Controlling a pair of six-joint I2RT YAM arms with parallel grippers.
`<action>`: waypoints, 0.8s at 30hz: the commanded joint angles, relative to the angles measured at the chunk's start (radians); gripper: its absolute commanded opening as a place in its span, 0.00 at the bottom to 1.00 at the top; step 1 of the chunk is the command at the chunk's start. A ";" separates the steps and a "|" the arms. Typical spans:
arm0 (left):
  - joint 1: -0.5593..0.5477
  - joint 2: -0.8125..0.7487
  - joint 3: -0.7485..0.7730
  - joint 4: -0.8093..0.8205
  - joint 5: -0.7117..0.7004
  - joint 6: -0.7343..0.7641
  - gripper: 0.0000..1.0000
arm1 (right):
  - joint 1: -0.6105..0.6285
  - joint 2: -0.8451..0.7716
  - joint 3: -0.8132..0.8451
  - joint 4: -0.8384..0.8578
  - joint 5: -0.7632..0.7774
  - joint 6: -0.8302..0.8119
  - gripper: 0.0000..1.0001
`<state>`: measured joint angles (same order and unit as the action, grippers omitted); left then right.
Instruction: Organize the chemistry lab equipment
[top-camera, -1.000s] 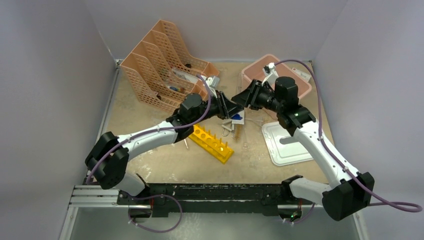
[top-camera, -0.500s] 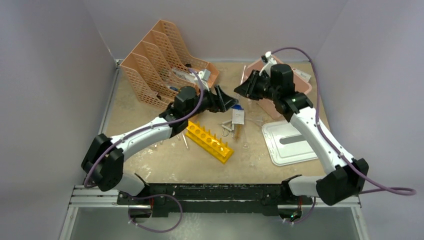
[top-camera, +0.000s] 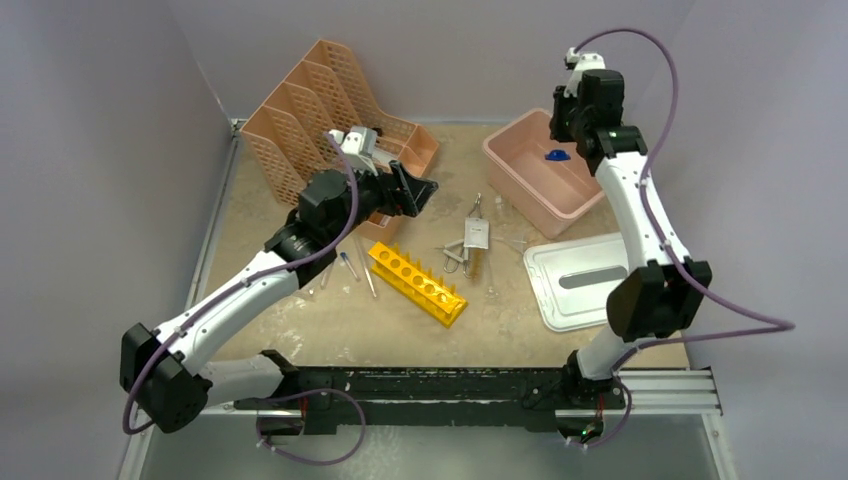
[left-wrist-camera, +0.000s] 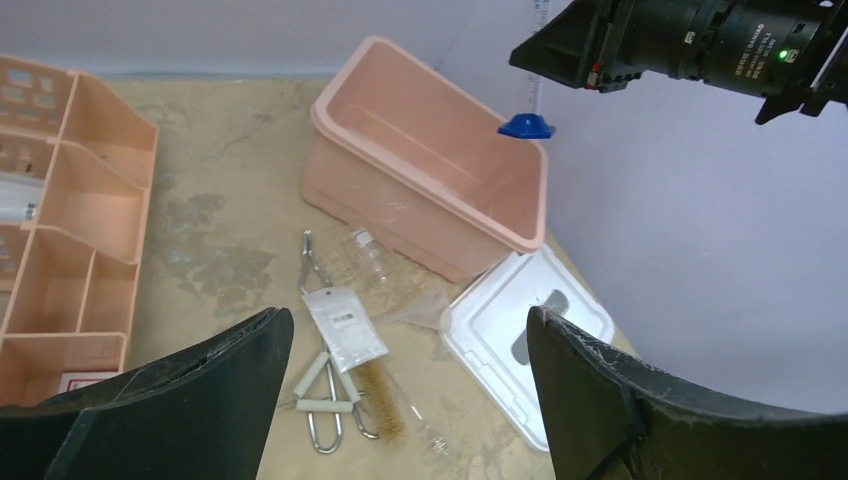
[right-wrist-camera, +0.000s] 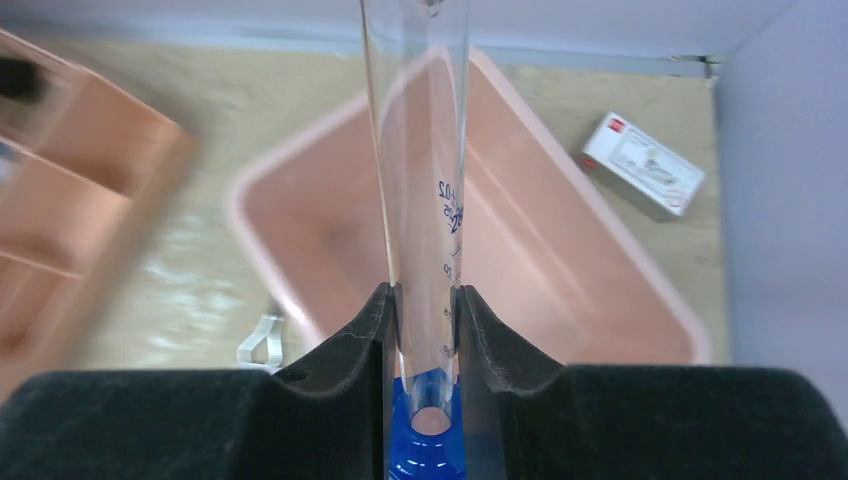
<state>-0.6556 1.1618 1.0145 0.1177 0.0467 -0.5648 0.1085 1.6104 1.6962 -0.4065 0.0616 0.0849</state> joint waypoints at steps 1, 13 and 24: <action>0.007 0.074 0.040 0.017 -0.082 0.039 0.86 | -0.019 0.109 0.024 -0.037 0.098 -0.359 0.18; 0.009 0.127 0.062 0.079 -0.192 0.088 0.85 | -0.058 0.486 0.230 -0.168 0.143 -0.636 0.19; 0.012 0.173 0.134 0.009 -0.051 0.192 0.85 | -0.068 0.650 0.309 -0.189 0.230 -0.749 0.27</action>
<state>-0.6491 1.3277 1.1007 0.1230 -0.0463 -0.4210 0.0502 2.2517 1.9293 -0.5842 0.2459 -0.5983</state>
